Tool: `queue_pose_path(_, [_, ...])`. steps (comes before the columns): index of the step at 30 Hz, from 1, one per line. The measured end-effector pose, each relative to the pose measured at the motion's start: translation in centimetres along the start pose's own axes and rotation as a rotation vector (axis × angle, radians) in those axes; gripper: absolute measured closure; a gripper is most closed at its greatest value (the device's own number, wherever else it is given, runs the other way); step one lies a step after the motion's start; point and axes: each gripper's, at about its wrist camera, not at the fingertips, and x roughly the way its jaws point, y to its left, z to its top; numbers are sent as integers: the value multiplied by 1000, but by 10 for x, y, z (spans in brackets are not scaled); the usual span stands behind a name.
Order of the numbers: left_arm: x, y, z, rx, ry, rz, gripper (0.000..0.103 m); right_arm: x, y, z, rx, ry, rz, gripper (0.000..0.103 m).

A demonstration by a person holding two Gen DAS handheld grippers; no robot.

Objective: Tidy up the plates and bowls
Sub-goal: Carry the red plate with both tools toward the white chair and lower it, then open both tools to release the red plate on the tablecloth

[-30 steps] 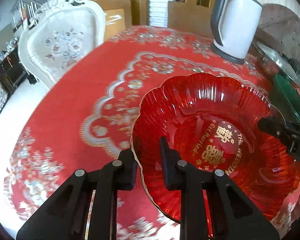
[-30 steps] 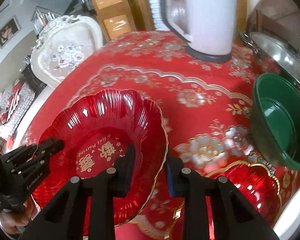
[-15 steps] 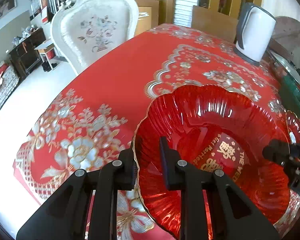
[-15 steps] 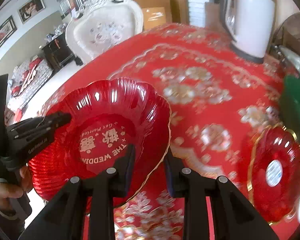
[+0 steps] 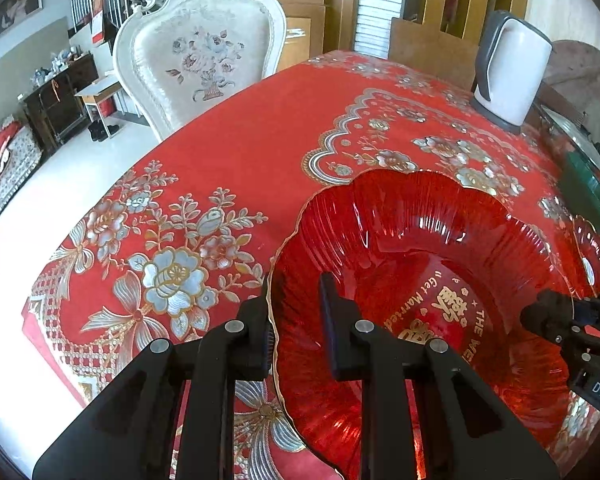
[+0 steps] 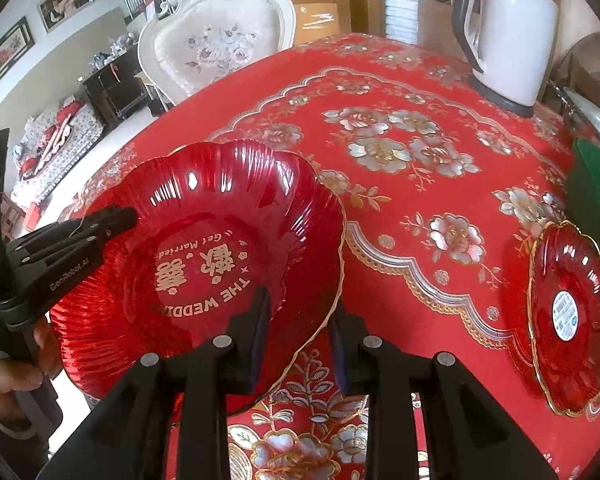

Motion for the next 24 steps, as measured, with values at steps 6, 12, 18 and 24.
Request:
queue_pose_path(6, [2, 2, -5, -29, 3, -10, 82, 1, 0, -6, 16, 1, 13, 75])
queue_pose_path(12, [1, 13, -12, -77, -21, -46, 78, 2, -6, -9, 81, 18, 49, 67])
queue_pose_path(18, [-15, 19, -11, -62, -68, -22, 53, -9, -19, -16, 140, 10, 53, 59])
queue_pose_path(24, [-41, 9, -6, -1, -130, -3, 52, -29, -28, -19, 177, -31, 67, 55])
